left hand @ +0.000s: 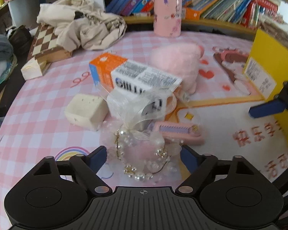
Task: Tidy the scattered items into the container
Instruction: 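Close the left tool on the pearl bracelet while the right tool grasps the pink lighter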
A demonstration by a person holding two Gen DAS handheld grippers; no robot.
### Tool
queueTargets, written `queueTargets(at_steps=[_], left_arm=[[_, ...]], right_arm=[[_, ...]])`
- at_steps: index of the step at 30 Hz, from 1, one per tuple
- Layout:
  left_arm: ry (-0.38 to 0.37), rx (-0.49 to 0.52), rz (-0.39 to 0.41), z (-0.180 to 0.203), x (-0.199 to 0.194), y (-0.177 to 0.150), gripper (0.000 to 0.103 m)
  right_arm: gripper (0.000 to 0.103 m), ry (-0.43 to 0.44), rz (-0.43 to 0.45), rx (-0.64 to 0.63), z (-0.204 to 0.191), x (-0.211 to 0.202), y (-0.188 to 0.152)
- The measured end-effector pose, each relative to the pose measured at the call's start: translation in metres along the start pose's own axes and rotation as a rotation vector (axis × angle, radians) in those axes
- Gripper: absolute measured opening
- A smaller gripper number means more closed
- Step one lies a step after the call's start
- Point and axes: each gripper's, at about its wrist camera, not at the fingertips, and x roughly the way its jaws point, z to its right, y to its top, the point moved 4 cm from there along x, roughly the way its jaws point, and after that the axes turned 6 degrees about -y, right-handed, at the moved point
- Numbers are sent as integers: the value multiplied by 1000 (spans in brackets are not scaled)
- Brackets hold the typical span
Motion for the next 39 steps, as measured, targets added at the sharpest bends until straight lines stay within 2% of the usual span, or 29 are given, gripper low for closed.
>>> queueTargets(at_steps=[4,6,8,11,19,22,24,26,28,31,35,39], left_arm=[[-25,-24,5,-9,-1,-5,82],[-20,-36,10,-13,-4,-6,66],[-10,-71,7,-23,-9,-8,61],[14,-139,-3,-43,-20,-16,61],[163,-270,-13,-93,-45,-40,61],[185,-300,-16,-103,-51,-44,62],[190,-311,-16,-104,-54,-45,67],[181,-313,-12,-102,-54,-43,70],[181,-307,-15,-99,-55,-43,74],[186,-301,-34,-97,-51,-43,79],[192,-323,-46,-101,-51,-45,83],[201,-336,-56,-103,-48,-47,89]], right_arm=[[103,20,1,-7,-3,4,4],[103,30,1,-9,-5,5,6],[103,36,4,-8,-6,6,8],[103,49,13,0,-6,7,10],[102,77,50,37,-7,8,21],[101,66,81,83,-2,7,29],[100,68,97,112,2,9,35],[91,73,89,118,2,13,38],[71,74,65,100,0,21,40],[54,90,33,71,-6,34,41],[52,103,44,52,-9,38,43],[35,123,58,50,-9,38,46]])
